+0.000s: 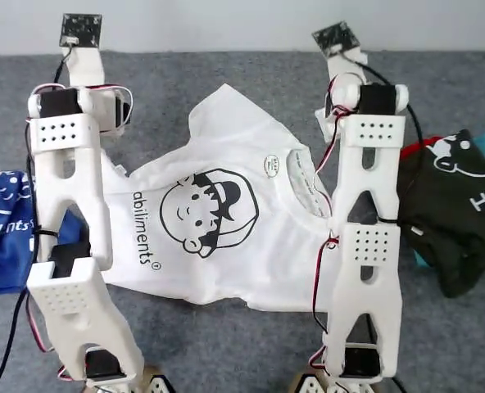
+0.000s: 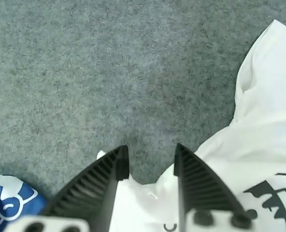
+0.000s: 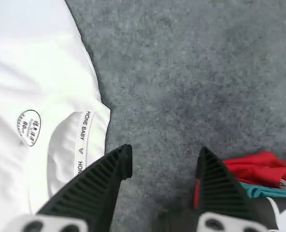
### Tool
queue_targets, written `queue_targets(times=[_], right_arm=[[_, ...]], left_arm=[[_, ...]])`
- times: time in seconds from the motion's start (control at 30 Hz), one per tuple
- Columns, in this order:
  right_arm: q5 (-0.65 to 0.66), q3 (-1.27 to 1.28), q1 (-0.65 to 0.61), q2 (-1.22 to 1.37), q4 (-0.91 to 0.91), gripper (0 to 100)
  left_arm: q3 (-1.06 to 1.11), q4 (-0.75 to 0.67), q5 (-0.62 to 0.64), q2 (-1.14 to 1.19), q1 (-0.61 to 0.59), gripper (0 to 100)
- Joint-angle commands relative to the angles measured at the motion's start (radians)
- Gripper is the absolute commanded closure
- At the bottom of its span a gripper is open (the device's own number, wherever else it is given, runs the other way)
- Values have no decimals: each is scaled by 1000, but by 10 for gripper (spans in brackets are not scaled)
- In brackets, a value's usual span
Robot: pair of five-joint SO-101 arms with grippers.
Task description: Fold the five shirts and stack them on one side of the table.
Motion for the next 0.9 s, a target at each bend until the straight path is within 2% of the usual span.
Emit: queue_targets(times=[0.0,0.13,0.3,0.5,0.7,0.87], right_arm=[[-12,97,-1,-153,45,775],[-11,367,-2,-291,44,775],[-8,723,-2,-463,42,775],[-8,1094,-2,-648,42,775],[68,1527,-2,-892,30,775],[149,1872,42,-1119,-70,775]], left_arm=[[-42,21,-3,-5,0,821],[-38,26,-2,-6,-2,821],[-44,144,2,-11,8,823],[-44,414,-5,-14,41,824],[97,423,-5,-15,3,871],[349,423,2,-15,8,874]])
